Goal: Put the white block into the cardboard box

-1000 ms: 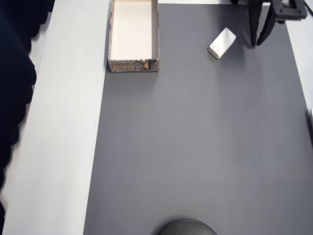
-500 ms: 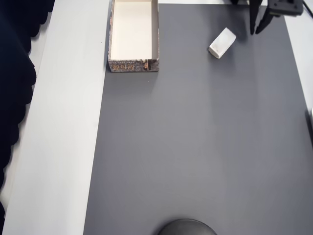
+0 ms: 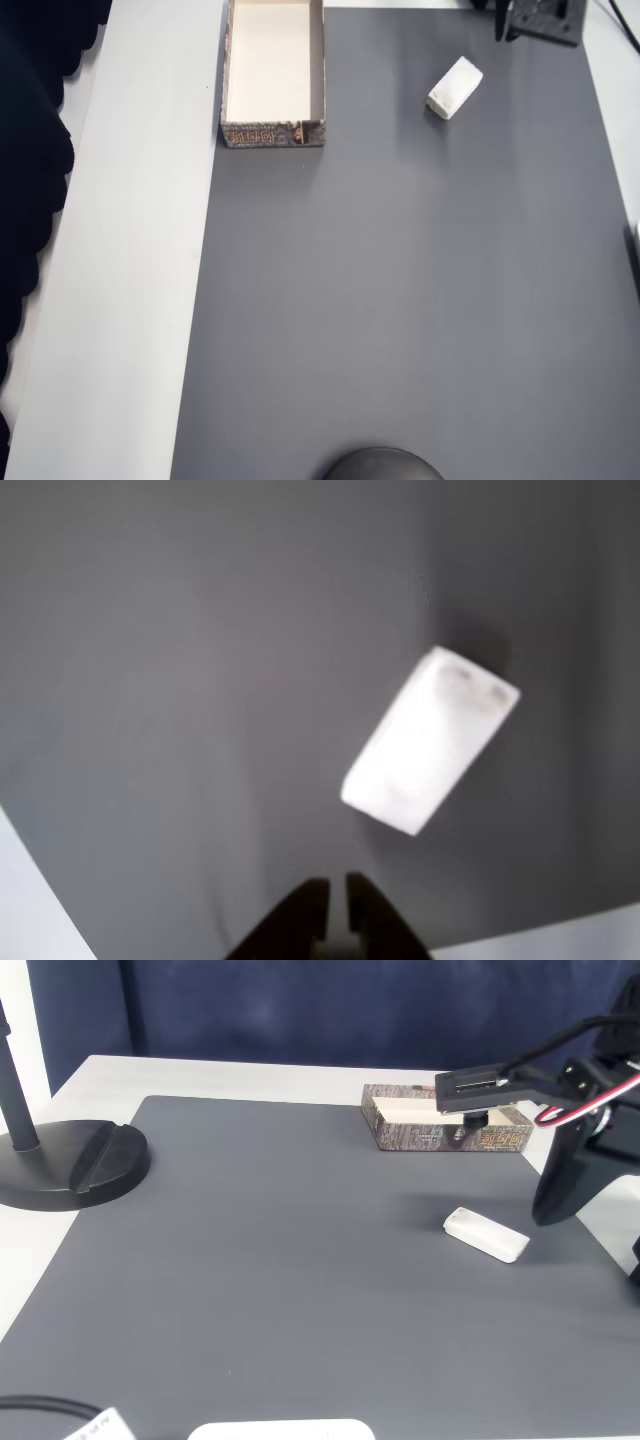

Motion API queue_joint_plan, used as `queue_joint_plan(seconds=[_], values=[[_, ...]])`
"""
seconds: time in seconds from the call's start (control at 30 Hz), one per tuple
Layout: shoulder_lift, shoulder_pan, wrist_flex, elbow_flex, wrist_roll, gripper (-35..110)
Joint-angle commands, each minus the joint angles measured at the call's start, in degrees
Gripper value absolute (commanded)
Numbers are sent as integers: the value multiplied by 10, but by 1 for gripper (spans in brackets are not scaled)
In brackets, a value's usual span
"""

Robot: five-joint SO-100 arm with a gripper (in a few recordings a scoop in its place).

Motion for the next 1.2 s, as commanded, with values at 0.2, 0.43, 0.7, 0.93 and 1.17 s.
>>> queue_joint_plan(seconds=[0.2,0.43,0.7,0.93,1.17], values=[[-33,70,3,-47,8,-2],[-94,91,-31,-78,43,-2],[-148,91,-84,-105,-3,-2],[-144,106,-84,-93,-131,-2],[-142,111,-84,-92,-254,-2]])
